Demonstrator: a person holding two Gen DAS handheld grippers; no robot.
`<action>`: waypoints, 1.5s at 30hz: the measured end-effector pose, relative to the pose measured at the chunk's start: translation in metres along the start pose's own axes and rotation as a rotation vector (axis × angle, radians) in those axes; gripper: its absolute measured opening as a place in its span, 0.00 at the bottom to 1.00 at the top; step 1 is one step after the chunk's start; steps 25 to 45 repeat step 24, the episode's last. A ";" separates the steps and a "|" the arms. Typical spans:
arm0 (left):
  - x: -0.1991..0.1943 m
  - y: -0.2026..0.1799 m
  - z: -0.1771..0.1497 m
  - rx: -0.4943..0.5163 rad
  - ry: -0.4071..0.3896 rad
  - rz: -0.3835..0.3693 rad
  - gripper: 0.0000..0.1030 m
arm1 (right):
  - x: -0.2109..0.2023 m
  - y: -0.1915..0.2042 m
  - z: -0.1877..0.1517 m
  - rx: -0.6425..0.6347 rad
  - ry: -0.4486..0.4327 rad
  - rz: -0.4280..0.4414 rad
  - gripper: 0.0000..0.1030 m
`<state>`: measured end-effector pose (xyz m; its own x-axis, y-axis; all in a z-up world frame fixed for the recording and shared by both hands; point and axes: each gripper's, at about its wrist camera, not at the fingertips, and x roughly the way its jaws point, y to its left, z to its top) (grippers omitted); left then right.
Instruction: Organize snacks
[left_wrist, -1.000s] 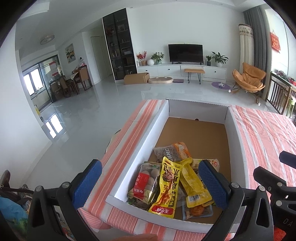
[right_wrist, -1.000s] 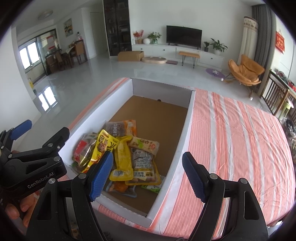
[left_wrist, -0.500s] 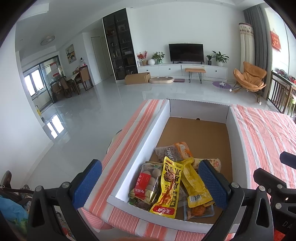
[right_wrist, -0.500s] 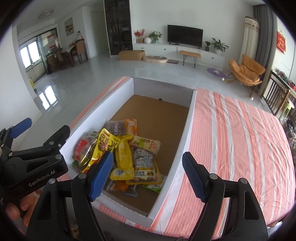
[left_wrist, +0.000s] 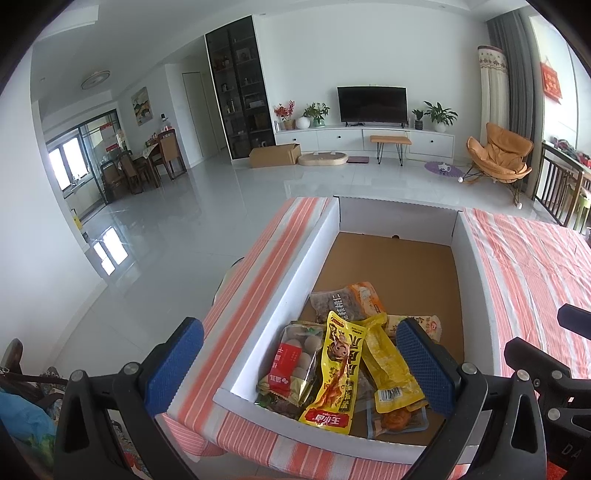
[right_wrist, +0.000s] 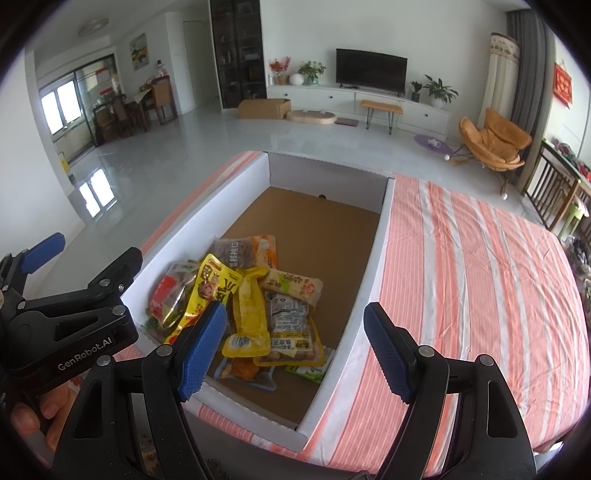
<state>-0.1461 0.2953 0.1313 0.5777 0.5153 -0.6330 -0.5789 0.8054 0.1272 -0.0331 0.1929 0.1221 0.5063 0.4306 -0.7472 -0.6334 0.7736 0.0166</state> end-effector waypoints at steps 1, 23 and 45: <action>0.000 0.000 0.000 0.000 0.001 0.000 1.00 | 0.000 0.000 0.000 0.000 0.000 0.000 0.78; 0.000 0.001 -0.005 0.004 0.000 -0.021 1.00 | 0.003 0.003 -0.006 -0.008 0.006 0.002 0.78; 0.001 0.000 -0.005 0.008 -0.003 -0.017 1.00 | 0.003 0.003 -0.006 -0.010 0.006 0.002 0.78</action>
